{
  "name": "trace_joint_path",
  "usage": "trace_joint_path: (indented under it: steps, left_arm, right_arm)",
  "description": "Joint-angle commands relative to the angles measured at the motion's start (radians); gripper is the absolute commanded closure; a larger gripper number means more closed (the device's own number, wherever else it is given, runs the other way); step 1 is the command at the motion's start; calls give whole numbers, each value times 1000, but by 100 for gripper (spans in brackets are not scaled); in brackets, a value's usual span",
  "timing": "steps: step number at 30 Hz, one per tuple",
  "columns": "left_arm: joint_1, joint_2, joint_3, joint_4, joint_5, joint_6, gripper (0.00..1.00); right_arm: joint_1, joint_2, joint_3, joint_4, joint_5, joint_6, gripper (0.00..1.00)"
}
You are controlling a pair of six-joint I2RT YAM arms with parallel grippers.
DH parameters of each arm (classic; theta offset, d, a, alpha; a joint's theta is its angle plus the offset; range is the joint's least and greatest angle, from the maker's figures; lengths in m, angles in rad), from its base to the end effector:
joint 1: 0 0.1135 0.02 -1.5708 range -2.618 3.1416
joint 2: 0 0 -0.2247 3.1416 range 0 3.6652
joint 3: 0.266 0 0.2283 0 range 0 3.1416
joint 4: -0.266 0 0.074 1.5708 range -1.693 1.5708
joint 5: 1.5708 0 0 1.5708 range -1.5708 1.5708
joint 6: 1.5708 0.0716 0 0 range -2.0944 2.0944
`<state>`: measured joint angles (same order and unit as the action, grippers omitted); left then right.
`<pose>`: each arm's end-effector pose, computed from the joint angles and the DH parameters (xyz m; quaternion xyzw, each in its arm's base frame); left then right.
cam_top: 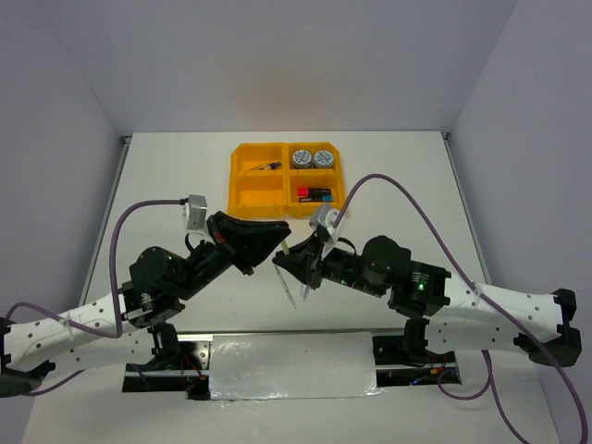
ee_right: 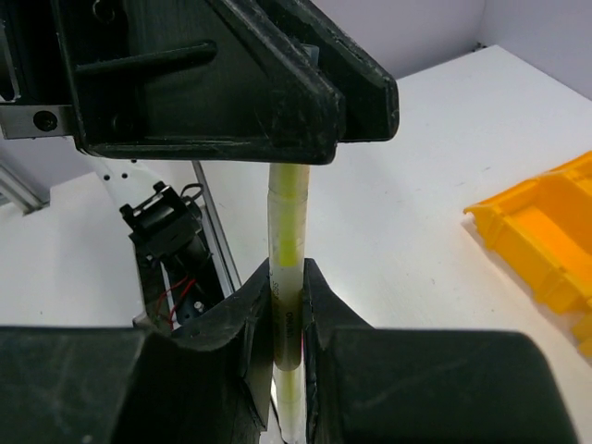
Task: Sort the stationery into containers
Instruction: Close the pen cap on the pen.
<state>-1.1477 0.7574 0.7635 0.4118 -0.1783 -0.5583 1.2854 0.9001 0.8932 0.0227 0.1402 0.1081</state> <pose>0.0973 -0.1850 0.3879 0.0863 0.5412 -0.5971 0.5858 0.0788 0.2331 0.3503 -0.3470 0.6097 0.4185 0.5768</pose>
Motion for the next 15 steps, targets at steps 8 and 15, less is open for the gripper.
trace_joint_path:
  steps: [8, 15]
  left_arm:
    - [-208, 183, -142, -172, 63, -241, 100]
    - [-262, 224, -245, -145, 68, -377, 100]
  right_arm:
    - [-72, 14, 277, 181, -109, -142, 100]
    - [-101, 48, 438, 76, -96, -194, 100]
